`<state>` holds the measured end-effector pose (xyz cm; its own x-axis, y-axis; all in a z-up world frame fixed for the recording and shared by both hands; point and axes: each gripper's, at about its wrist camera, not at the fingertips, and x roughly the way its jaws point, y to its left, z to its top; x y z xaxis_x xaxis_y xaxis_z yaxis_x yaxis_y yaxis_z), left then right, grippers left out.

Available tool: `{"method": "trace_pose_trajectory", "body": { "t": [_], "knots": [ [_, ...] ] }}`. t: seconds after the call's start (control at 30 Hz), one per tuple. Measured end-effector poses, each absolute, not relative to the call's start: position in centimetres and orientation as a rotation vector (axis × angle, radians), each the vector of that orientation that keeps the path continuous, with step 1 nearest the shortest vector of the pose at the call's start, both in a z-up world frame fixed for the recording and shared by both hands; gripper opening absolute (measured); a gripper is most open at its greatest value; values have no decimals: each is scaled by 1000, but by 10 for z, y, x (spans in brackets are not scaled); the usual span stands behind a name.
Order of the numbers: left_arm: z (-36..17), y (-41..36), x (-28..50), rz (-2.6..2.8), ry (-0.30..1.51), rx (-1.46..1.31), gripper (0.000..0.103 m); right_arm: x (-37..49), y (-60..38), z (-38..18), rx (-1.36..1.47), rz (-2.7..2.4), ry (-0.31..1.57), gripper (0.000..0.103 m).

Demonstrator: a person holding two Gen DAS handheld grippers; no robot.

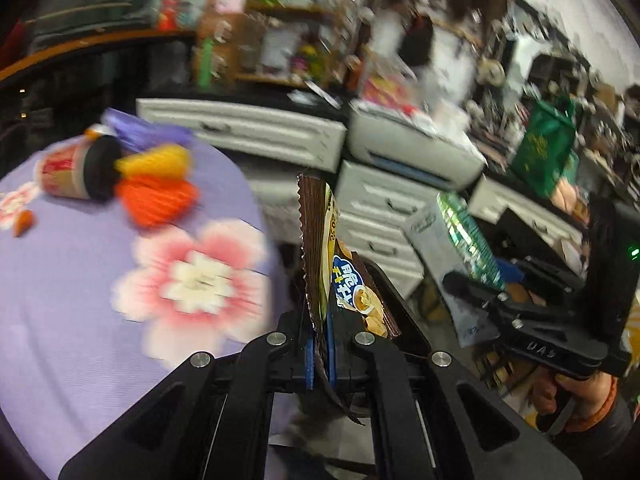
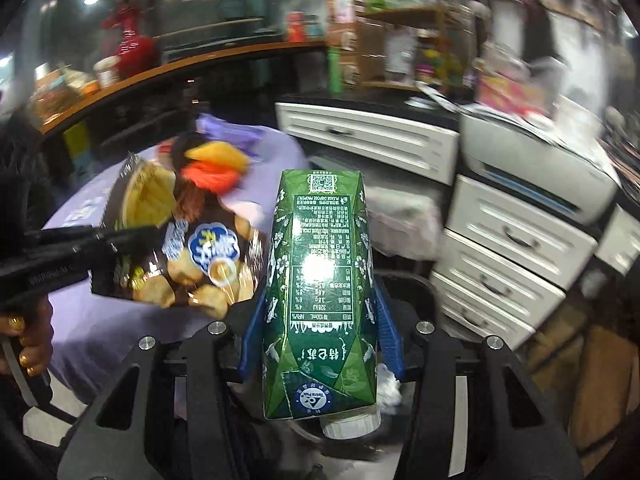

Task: Collect trash
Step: 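Carry both items over the black bin and open the left gripper to drop the snack bag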

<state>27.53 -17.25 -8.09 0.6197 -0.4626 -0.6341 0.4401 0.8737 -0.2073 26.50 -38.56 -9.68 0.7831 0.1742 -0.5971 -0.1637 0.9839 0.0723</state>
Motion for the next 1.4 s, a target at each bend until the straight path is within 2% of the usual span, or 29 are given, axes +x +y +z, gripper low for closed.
{"method": "trace_pose_trajectory", "body": {
  "t": [0.3, 0.73, 0.87, 0.93, 1.03, 1.4],
  "knots": [
    [-150, -251, 292, -576, 892, 90, 5, 249, -440, -137, 101, 83, 703, 49],
    [-223, -301, 314, -583, 1041, 217, 5, 243, -467, -170, 154, 40, 750, 49],
    [-236, -309, 316, -590, 1066, 251, 14, 244, -475, -179, 181, 24, 769, 49],
    [-240, -312, 316, -588, 1069, 266, 34, 245, -478, -183, 189, 20, 776, 49],
    [-241, -316, 317, -590, 1056, 270, 46, 246, -479, -187, 194, 16, 785, 49],
    [-201, -301, 299, -577, 916, 283, 61, 270, -474, -209, 200, 49, 837, 49]
  ]
}}
